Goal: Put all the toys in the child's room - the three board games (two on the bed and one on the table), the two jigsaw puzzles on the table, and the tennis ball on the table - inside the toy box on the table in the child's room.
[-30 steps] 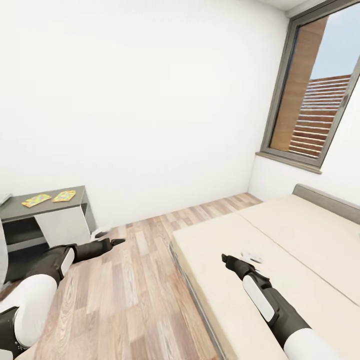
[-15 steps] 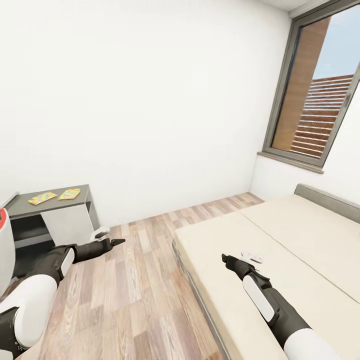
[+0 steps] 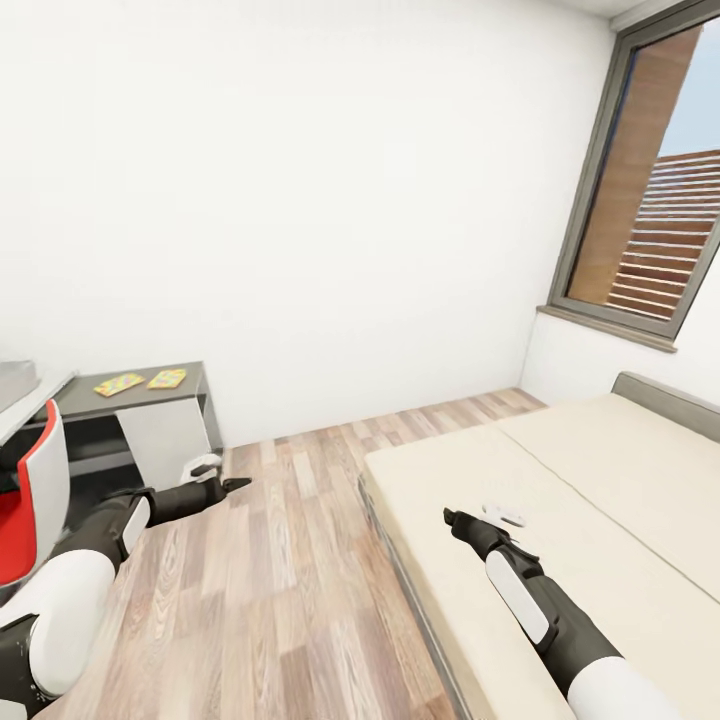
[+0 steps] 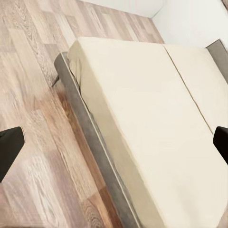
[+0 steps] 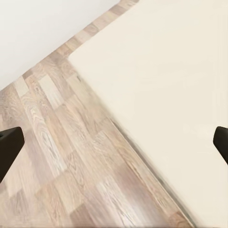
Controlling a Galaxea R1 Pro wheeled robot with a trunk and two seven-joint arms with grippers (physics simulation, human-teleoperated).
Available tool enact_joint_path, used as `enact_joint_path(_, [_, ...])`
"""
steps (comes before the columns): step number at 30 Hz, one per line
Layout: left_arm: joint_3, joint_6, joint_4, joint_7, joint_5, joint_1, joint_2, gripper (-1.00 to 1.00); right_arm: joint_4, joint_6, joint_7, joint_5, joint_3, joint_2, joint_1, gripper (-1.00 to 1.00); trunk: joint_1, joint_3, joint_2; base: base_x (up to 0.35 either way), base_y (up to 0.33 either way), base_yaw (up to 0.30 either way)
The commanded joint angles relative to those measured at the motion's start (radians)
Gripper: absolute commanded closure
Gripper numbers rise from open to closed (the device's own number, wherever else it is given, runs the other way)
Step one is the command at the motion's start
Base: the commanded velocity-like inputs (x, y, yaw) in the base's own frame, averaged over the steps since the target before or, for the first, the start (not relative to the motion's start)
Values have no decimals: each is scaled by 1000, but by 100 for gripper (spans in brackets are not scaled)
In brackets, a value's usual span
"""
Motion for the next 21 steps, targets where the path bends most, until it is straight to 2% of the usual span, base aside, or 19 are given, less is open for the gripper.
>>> enact_joint_path(1, [8, 6, -1, -7, -10, -2, -1, -100, -2, 2, -9, -7, 5, -2, -1, -100, 0, -2, -2, -118, -125, 220])
enact_joint_path(14, [8, 2, -1, -7, -8, -1, -2, -100, -4, 2, -9, -9, 6, -2, -1, -100, 0, -2, -2, -31, -25, 62])
enact_joint_path(21, [9, 2, -1, -7, -9, -1, -4, -100, -6, 3, -9, -9, 6, -2, -1, -100, 0, -2, -2, -97, -69, 234])
